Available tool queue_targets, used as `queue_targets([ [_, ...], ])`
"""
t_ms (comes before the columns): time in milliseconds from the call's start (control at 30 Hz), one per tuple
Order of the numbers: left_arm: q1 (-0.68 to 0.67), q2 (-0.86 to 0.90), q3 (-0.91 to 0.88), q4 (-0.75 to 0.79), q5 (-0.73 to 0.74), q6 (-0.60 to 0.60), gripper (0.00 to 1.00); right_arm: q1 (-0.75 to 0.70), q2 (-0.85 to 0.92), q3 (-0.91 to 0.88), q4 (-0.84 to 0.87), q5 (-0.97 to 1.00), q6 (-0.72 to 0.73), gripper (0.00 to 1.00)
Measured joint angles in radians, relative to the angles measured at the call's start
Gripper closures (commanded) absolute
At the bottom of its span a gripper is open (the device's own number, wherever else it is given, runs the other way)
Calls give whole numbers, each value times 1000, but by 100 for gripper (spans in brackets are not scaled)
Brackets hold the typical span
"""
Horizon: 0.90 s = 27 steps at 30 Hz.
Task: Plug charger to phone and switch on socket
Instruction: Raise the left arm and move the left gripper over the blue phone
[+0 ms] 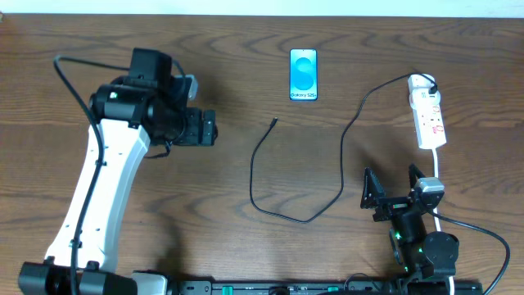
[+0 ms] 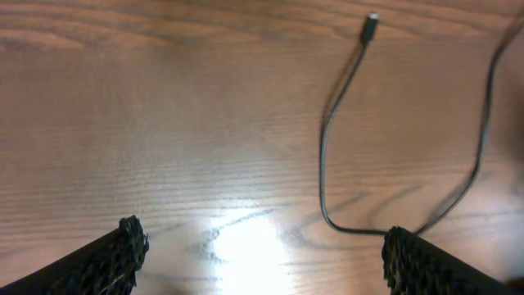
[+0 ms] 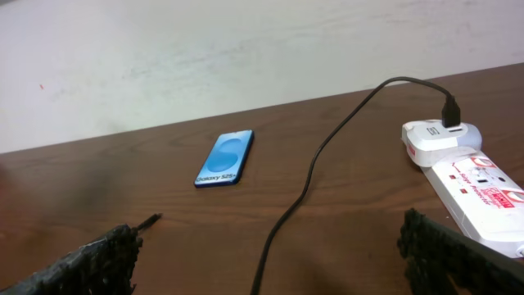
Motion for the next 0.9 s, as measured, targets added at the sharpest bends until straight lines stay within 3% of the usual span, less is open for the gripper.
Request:
queue_targets([
  [400,-64,290,515,-351,-132,10,2,0,0,0,0,0,0,1],
  [533,-76,384,549,-319,-93,10,2,0,0,0,0,0,0,1],
  [733,-93,432,549,-203,115,0,2,0,0,0,0,0,0,1],
  [900,-108,432,549,-142,129,-132,2,0,0,0,0,0,0,1],
])
